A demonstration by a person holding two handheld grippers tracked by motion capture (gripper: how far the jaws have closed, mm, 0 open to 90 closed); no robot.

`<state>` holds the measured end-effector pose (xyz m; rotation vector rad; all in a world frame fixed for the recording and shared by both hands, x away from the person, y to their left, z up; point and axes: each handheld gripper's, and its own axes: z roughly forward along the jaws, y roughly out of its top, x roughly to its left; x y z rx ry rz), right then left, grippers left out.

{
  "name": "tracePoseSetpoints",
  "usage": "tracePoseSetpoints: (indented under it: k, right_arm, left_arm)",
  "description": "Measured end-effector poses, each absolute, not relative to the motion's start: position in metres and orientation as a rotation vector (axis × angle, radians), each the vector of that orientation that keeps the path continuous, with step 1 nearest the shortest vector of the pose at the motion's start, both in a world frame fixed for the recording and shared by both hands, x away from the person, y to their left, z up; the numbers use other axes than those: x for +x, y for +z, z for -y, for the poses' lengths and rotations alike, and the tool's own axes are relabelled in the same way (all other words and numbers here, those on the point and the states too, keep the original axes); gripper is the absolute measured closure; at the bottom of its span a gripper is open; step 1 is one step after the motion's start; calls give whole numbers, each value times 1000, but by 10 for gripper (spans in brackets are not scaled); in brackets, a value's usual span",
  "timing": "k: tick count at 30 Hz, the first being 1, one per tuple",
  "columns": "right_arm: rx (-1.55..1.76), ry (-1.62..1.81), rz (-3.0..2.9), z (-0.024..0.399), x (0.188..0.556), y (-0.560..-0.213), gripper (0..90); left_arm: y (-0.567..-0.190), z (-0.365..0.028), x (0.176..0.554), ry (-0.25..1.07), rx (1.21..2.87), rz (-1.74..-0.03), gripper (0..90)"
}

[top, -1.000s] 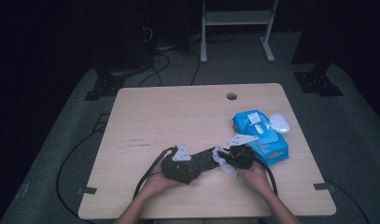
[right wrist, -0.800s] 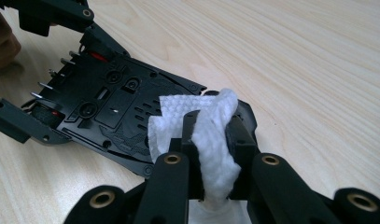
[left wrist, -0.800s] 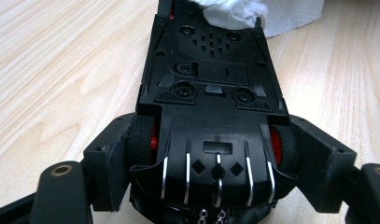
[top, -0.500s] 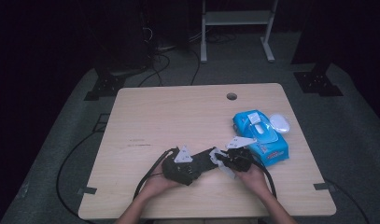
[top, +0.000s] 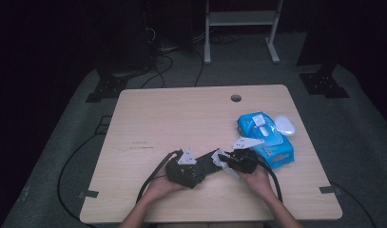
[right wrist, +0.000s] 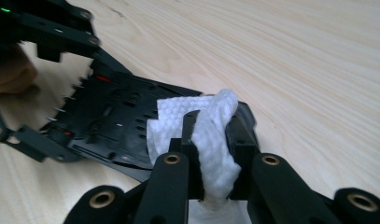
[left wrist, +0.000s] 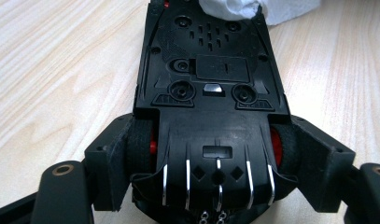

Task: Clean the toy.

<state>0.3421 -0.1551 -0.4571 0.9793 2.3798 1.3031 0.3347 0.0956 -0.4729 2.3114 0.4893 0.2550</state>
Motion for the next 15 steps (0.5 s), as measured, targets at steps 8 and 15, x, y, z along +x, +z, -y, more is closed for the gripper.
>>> tracePoseSetpoints:
  k: [8,15]
  right_arm:
    - [1053,1277,-2346,164,346,-462,805]
    - [983,1293,-2365,156,341,-457,804]
  left_arm:
    - [-472,-95,334,250,2305,-481,242]
    - [-472,-95,335,248,2310,-477,243]
